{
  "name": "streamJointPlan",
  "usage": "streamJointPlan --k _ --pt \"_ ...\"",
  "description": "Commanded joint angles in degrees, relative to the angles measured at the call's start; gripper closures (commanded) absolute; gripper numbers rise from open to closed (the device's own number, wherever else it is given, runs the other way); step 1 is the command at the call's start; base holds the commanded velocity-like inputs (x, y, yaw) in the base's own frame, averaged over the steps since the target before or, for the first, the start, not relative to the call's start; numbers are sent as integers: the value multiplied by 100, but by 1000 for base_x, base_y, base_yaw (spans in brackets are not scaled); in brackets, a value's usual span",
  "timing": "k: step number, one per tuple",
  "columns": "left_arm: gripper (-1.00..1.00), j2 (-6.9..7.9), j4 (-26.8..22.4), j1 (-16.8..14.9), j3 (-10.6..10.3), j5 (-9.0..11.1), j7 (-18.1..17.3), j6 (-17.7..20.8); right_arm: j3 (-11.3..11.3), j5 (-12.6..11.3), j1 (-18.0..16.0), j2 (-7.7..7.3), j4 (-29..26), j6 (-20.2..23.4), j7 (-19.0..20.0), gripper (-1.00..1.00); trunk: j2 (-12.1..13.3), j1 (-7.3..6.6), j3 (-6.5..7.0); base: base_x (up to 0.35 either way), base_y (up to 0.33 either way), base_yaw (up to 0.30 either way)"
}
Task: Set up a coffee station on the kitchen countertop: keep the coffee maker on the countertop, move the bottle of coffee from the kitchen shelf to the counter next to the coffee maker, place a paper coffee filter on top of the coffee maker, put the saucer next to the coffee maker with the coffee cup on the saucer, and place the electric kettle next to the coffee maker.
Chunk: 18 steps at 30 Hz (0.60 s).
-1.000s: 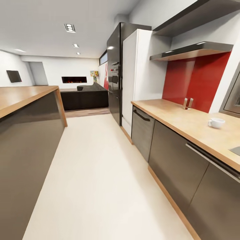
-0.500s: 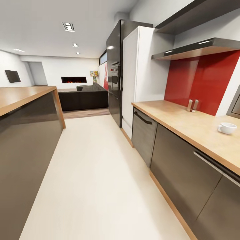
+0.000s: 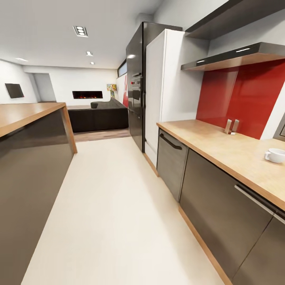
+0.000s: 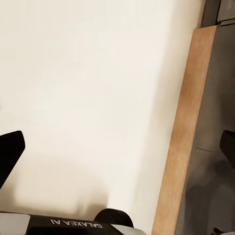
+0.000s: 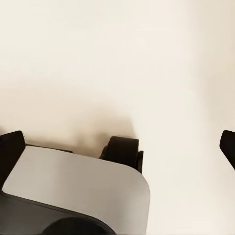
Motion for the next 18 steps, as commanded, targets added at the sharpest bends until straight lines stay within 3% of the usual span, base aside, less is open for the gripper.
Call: streamJointPlan --k 1,9,18 --pt "-100 -1 4 -3 25 5 -19 43 -50 51 -4 9 -6 -7 28 -100 -3 -1 -6 7 0 0" --pt "-100 -8 19 -3 22 5 -26 66 -51 47 -4 31 -14 -14 29 -100 -3 -1 -6 2 0 -32" --pt "-100 -8 23 -3 24 5 -32 97 -51 43 -4 34 -26 -31 20 -100 -3 -1 -6 0 0 -215"
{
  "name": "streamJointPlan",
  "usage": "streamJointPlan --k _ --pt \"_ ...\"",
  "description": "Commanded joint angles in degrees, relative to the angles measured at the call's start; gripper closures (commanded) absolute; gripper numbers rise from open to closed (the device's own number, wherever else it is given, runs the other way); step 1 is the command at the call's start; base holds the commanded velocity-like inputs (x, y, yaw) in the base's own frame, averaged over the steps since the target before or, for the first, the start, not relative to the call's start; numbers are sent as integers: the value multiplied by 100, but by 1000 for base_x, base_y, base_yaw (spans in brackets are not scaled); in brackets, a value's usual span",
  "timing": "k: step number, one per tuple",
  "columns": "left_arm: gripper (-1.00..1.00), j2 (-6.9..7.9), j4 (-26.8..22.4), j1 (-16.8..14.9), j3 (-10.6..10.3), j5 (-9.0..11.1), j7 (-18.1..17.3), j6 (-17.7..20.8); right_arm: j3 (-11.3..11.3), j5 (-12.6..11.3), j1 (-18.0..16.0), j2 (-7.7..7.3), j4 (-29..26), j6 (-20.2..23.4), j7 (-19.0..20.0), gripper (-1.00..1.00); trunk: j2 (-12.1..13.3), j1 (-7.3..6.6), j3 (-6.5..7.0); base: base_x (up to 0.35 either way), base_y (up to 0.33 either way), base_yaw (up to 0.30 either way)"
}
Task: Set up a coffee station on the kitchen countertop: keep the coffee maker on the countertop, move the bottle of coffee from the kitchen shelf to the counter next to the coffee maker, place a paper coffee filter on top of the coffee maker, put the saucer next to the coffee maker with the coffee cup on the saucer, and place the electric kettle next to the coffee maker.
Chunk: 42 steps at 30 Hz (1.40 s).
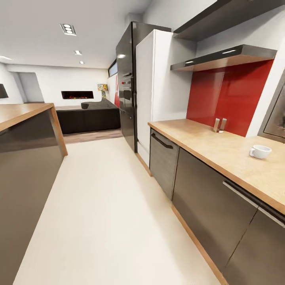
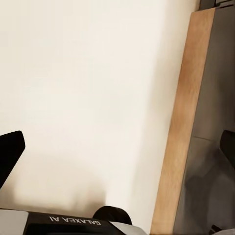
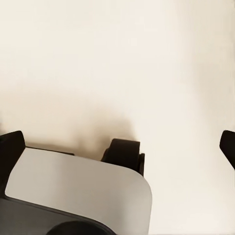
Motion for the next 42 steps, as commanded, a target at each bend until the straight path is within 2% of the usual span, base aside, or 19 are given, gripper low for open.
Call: streamJointPlan --k 1,16,30,42 --pt "-100 0 -1 -1 25 8 -25 50 -49 53 -5 2 -3 -8 30 -100 -3 -1 -6 0 0 -250" --pt "-100 4 -1 -1 26 8 -12 54 -50 51 -5 -6 -16 -8 39 -100 -3 -1 21 8 2 -253" --pt "-100 15 -7 -1 25 8 -23 53 -51 54 -5 -5 -16 -14 26 -100 -3 -1 25 244 142 -66" --pt "-100 2 -5 -1 25 8 -28 53 -49 56 -5 -6 -16 -16 23 -100 -3 -1 50 33 18 -235"
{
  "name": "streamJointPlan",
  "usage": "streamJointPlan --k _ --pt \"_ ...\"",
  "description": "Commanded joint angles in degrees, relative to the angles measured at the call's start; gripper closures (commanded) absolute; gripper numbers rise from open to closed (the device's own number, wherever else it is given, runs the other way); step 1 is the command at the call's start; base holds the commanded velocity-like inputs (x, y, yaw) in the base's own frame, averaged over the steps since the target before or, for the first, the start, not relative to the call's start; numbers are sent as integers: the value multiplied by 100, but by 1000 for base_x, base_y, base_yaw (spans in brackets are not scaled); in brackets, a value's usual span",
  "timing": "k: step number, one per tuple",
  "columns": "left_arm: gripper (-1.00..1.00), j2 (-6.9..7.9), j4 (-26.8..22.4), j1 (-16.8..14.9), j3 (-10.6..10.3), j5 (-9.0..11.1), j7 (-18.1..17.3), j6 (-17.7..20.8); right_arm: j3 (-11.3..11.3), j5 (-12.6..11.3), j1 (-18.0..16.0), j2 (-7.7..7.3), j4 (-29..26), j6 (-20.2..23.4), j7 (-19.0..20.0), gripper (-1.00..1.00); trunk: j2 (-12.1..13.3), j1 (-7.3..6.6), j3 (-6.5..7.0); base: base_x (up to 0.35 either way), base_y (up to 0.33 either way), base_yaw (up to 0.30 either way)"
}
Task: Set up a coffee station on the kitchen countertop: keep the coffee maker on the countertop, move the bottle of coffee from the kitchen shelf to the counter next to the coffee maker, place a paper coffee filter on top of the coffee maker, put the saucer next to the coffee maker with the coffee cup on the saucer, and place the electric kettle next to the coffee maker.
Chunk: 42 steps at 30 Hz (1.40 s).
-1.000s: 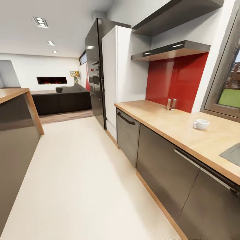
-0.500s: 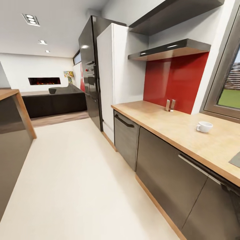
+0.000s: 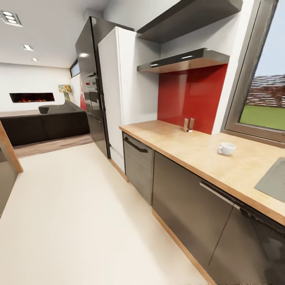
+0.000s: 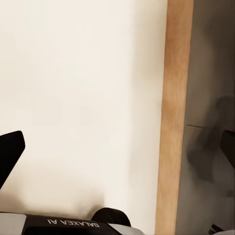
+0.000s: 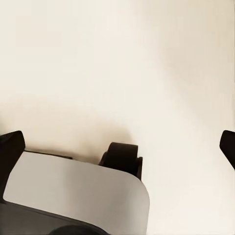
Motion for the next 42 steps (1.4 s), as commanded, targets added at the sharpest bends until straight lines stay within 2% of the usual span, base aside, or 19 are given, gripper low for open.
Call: streamJointPlan --k 1,15,31,42 --pt "-100 1 0 -1 24 9 -18 49 -49 55 -5 2 -2 -9 31 -100 -3 -1 -3 2 1 -250" --pt "-100 3 -2 -1 24 9 1 49 -47 53 -5 6 -2 -9 34 -100 -3 -1 32 27 29 -230" --pt "-100 10 -5 -1 24 9 -6 49 -45 54 -5 2 -2 -9 34 -100 -3 -1 35 202 227 -16" --pt "-100 12 -5 -1 24 9 -12 50 -71 46 -5 -9 -5 2 46 -100 -3 -1 35 34 224 0"
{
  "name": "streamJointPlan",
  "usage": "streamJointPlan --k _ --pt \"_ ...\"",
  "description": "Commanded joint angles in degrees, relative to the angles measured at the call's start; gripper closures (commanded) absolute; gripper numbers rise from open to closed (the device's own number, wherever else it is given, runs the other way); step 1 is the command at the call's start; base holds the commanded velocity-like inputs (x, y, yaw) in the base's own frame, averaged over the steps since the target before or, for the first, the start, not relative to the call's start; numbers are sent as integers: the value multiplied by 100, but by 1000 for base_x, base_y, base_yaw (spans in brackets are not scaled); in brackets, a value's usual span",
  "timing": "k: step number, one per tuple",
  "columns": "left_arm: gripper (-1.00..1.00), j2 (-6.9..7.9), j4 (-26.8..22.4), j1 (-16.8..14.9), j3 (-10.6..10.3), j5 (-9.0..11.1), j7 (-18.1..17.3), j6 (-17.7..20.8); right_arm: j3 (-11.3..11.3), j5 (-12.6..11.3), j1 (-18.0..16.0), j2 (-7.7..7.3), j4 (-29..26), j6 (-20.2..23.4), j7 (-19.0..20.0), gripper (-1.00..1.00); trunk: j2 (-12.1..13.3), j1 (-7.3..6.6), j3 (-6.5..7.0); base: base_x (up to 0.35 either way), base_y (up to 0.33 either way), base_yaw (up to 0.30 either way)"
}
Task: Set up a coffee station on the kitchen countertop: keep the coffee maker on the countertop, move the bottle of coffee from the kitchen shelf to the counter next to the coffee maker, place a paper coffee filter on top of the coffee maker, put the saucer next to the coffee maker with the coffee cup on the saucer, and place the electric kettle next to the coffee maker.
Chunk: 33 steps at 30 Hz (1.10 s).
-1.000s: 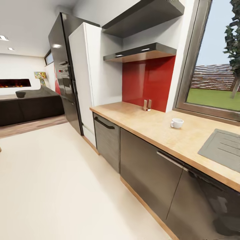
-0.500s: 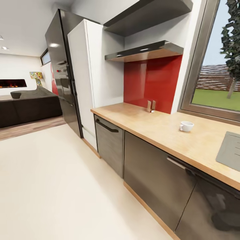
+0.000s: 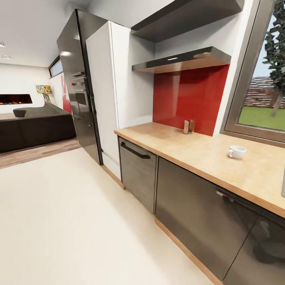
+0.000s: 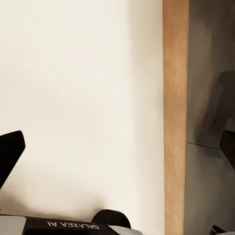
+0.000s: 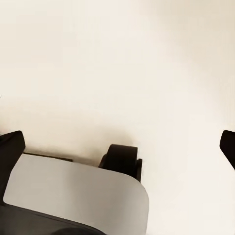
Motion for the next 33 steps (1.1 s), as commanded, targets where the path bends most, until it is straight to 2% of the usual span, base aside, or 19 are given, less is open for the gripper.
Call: streamJointPlan --k 1,2,3,4,5,6,7,9,10,15,17,18,23,25,26,28,31,32,33 --pt "-100 0 1 -3 25 8 -21 49 -50 51 -5 2 -5 -9 31 -100 -3 -1 -6 2 34 0" --pt "-100 7 0 -3 28 11 -3 44 -26 51 -58 210 -101 -788 73 -100 -3 -1 -6 0 3 0" --pt "-100 10 0 -3 29 10 -1 42 -23 52 -63 255 -147 -885 99 -100 -3 -1 -6 0 2 0" --pt "-100 16 0 -3 31 12 0 38 44 53 -108 395 -366 -1023 302 -100 -3 -1 -6 0 2 0" --pt "-100 38 -2 -3 33 14 23 27 696 34 -245 735 -1417 -1117 1418 -100 -3 -1 -6 0 0 0" --pt "-100 51 -2 -3 33 15 28 26 808 24 -256 773 -1624 -1041 1592 -100 -3 -1 -6 0 0 0" --pt "-100 83 -1 -3 33 15 35 25 978 9 -278 853 -2069 -728 1902 -100 -3 -1 -6 0 0 0" --pt "-100 115 0 -3 34 16 40 24 1090 0 -298 939 -2557 -287 2182 -100 -3 -1 -6 0 0 0" --pt "-100 143 0 -3 34 16 42 23 1172 -6 -314 1012 -3093 163 2461 -100 -3 -1 -6 0 0 0" --pt "-100 186 0 -3 34 16 46 21 1429 -73 -343 1129 -4674 1143 3268 -100 -3 -1 -6 0 0 0" --pt "-100 191 0 -3 34 16 47 18 1548 -188 -354 1148 -5062 1408 3421 -100 -3 -1 -6 0 0 0" --pt "-100 195 0 -3 34 16 47 17 1706 -361 -397 1160 -5367 1663 3523 -100 -3 -1 -6 0 0 0" --pt "-100 206 -6 -3 34 16 47 14 2241 -868 -733 1170 -5835 2336 3664 -100 -3 -1 -6 0 0 0" --pt "-100 207 -7 -3 34 16 48 14 2341 -963 -901 1171 -5902 2556 3687 -100 -3 -1 -6 0 0 0" --pt "-100 209 -8 -3 34 16 48 14 2475 -1144 -1602 1177 -5994 3290 3860 -100 -3 -1 -6 0 0 0" --pt "-100 209 -11 -3 34 16 48 14 2492 -1270 -1888 1177 -6007 3573 3978 -100 -3 -1 -6 0 0 0" --pt "-100 205 -15 -3 34 16 48 11 2509 -1749 -2566 1168 -6023 4337 4132 -100 -3 -1 -6 0 0 0" --pt "-100 203 -15 -3 34 16 48 11 2507 -2041 -3185 1150 -6027 4830 4174 -100 -3 -1 -6 0 0 0" --pt "-100 202 -12 -3 34 16 48 12 2503 -2116 -3555 1139 -6028 5102 4185 -100 -3 -1 -6 0 0 0"
